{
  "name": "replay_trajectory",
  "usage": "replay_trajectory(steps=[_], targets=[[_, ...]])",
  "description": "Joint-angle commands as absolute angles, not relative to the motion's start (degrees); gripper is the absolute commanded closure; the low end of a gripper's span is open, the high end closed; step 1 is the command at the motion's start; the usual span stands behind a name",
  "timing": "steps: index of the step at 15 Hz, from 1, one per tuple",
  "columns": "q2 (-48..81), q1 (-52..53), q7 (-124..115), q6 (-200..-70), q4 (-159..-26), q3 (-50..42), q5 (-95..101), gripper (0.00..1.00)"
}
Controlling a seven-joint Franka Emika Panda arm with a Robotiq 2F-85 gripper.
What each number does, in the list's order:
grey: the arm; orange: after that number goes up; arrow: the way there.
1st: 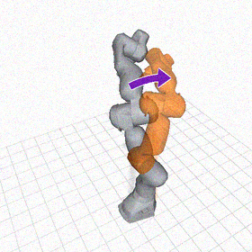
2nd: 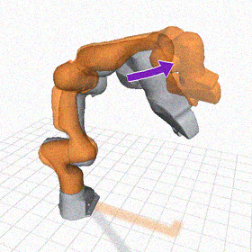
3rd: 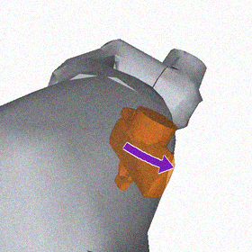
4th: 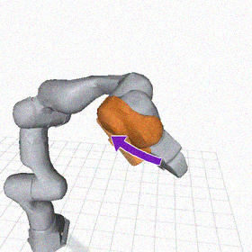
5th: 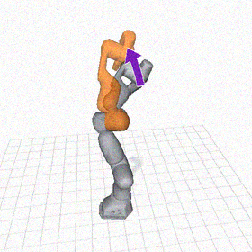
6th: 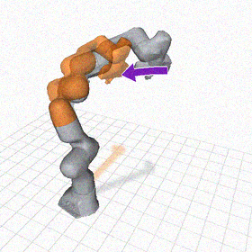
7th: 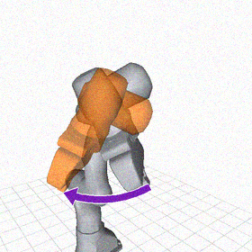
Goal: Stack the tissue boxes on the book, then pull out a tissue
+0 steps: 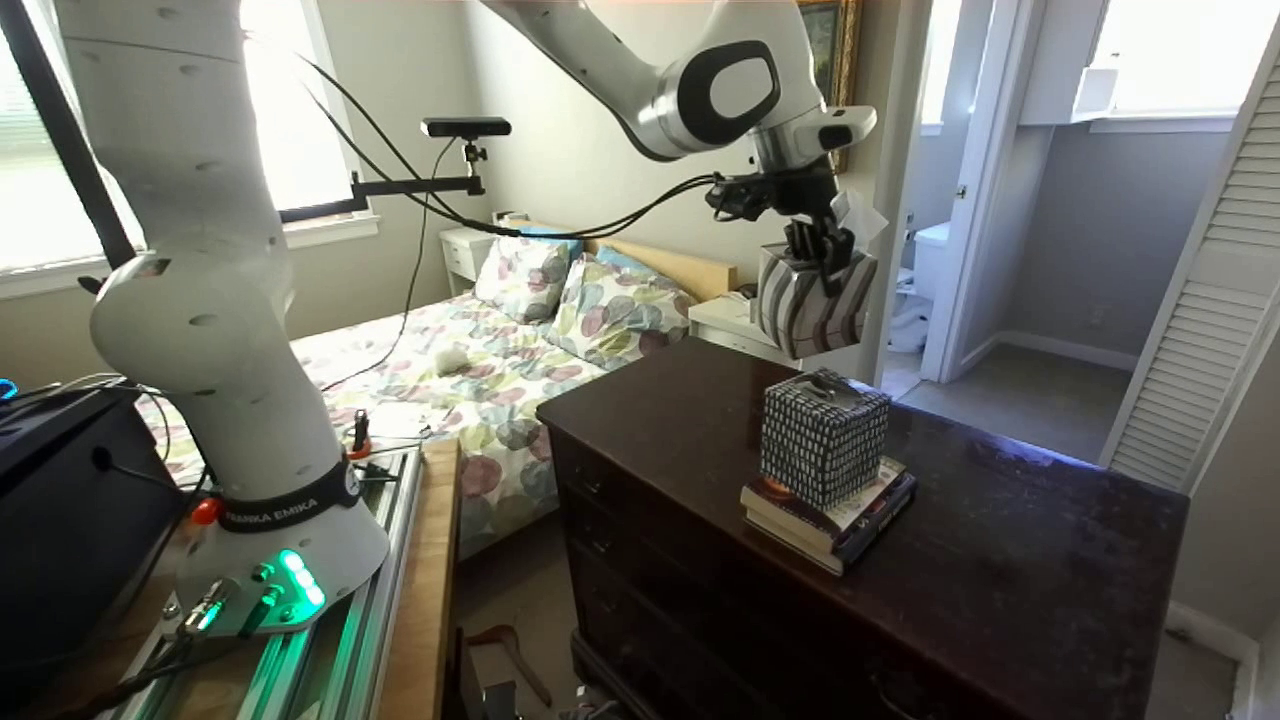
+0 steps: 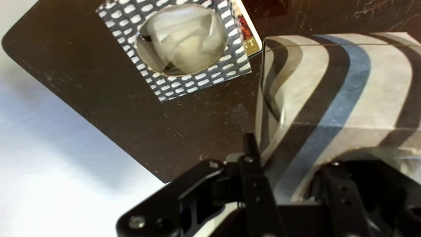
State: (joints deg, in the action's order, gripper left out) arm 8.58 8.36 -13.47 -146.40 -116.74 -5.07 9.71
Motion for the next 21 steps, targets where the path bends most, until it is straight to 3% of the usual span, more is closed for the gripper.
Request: replay_trajectory(steps=[1, 21], targets=[[4.5, 5.2, -7.5, -143.3, -117.8, -3.5, 10.8, 0.99], [2.7, -0.8, 9.2, -143.3, -121.7, -4.1, 16.3, 0.99]])
